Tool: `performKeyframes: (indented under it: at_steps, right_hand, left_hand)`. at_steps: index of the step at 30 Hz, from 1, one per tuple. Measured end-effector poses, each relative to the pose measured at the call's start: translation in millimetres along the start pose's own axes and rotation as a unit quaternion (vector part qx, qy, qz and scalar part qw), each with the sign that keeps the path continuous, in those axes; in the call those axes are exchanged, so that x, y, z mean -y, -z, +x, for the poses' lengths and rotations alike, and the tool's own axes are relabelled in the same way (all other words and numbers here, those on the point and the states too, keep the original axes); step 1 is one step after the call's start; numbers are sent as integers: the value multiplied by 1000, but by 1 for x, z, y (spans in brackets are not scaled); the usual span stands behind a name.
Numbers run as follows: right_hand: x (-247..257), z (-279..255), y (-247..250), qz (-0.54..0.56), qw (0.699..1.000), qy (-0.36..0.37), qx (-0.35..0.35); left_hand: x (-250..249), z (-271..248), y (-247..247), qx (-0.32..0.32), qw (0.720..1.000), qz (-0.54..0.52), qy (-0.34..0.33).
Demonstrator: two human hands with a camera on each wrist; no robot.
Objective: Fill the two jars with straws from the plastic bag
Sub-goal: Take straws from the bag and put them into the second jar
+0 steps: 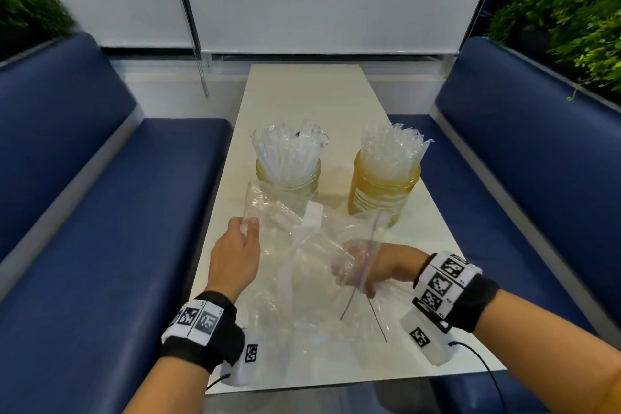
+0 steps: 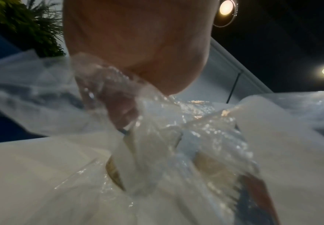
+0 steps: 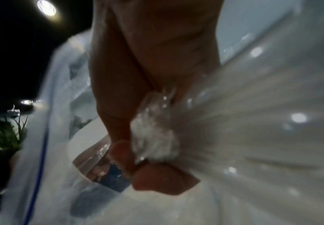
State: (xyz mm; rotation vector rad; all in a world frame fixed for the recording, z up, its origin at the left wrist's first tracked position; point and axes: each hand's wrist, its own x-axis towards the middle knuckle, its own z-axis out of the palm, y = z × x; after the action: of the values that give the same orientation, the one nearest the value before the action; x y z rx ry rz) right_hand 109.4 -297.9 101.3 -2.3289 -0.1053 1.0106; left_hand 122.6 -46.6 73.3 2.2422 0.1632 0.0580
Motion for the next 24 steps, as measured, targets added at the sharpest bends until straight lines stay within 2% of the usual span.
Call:
performKeyframes:
  at_steps: [1, 3, 5, 7, 12, 14, 17, 20, 22, 24]
  right_hand:
    - [4, -11, 3, 5, 1000, 19, 11]
    - [-12, -6, 13, -56, 998, 28, -22]
    - [-30, -13, 26, -145, 988, -25, -53]
    - [-45, -26, 42, -163, 983, -33, -83]
    - [-62, -53, 67, -72, 987, -12, -146]
    - [-64, -57, 70, -5, 981, 31, -193]
    - [-57, -52, 64, 57, 952, 106, -282]
    - [-40, -42, 55, 112, 909, 163, -367]
    - [-28, -38, 51, 152, 883, 192, -401]
    - [-17, -36, 48, 191, 867, 213, -408]
  left_hand:
    - [2, 1, 1, -3, 1000, 7, 12]
    - [7, 4, 2, -16, 999, 23, 32]
    - [13, 5, 2, -32, 998, 35, 50]
    - [20, 7, 1, -42, 995, 50, 75]
    - [31, 6, -3, -42, 986, 120, 108]
    - [30, 5, -6, -32, 982, 149, 110]
    - [21, 3, -13, -4, 979, 177, 104]
    - [10, 1, -17, 4, 966, 236, 110]
    - [-4, -3, -16, -26, 948, 305, 87]
    - [-25, -7, -11, -120, 933, 339, -10]
